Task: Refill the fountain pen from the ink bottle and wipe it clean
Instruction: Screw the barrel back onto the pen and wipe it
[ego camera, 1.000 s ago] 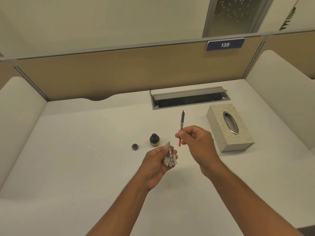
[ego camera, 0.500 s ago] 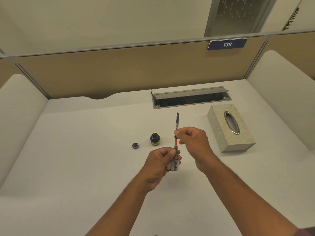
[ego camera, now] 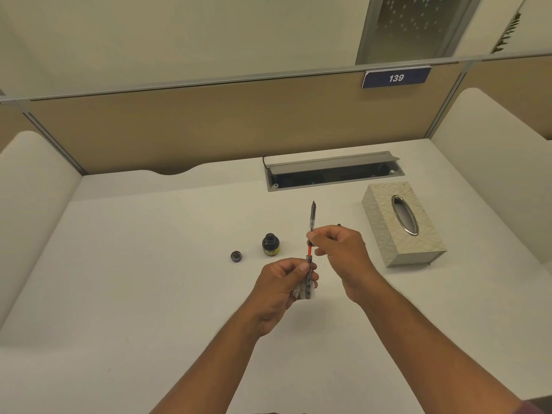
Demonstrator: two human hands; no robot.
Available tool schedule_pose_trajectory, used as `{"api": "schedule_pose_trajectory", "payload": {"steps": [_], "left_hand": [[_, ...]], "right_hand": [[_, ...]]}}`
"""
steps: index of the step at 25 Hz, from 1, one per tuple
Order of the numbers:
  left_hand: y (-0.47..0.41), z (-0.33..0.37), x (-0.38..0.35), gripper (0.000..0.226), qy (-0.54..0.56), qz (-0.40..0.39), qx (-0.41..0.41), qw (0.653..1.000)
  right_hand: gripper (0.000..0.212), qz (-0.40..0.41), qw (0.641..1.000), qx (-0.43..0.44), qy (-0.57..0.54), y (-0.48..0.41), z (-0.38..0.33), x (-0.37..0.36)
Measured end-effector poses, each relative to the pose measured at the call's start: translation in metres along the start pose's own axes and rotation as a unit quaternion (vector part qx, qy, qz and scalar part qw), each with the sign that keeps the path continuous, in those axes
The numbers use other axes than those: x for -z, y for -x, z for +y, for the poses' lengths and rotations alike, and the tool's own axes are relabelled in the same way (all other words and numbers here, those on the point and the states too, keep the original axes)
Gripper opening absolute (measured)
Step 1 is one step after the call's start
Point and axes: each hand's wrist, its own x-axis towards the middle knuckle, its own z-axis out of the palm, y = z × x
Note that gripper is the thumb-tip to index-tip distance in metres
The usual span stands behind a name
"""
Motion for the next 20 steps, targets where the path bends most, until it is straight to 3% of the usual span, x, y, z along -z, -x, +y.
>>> {"api": "schedule_pose_trajectory", "payload": {"steps": [6, 13, 20], "left_hand": [[-0.002, 0.007, 0.002, 0.025, 0.011, 0.007, -0.033, 0.999], [-0.005, 0.007, 0.004, 0.024, 0.007, 0.021, -0.049, 0.999], [-0.006, 0.012, 0.001, 0.022, 0.058, 0.036, -0.042, 0.997]], "right_hand": [[0.01, -0.044, 0.999, 0.021, 0.01, 0.01, 0.01, -0.001], [0.03, -0.003, 0.999, 0.045, 0.007, 0.011, 0.01, -0.002], [0.009, 0.047, 0.986, 0.121, 0.103, 0.027, 0.025, -0.005]]}}
